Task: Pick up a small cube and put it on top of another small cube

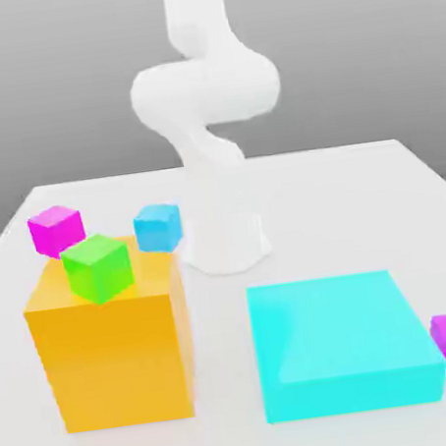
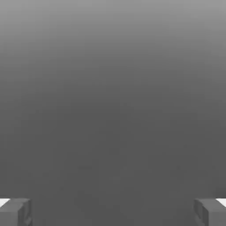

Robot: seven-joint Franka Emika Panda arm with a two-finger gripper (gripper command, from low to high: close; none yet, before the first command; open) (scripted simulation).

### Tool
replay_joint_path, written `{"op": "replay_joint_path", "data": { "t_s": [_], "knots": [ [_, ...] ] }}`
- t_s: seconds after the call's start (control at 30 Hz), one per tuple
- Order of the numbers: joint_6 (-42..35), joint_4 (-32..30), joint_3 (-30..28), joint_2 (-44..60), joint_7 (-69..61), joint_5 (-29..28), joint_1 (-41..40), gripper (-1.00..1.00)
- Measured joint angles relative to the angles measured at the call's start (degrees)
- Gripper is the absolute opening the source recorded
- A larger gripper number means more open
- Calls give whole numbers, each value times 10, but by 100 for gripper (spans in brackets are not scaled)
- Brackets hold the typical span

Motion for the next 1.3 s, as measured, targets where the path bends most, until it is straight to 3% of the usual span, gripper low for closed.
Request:
{"op": "replay_joint_path", "data": {
  "t_s": [0.8,0.97,1.0,1.3],
  "knots": [
    [211,-109,124,503,-357,-62,222,0],
    [283,-98,97,608,-339,-113,255,0],
    [299,-94,86,628,-332,-122,265,-100],
    [278,-100,98,603,-342,-109,255,-100]
  ]
}}
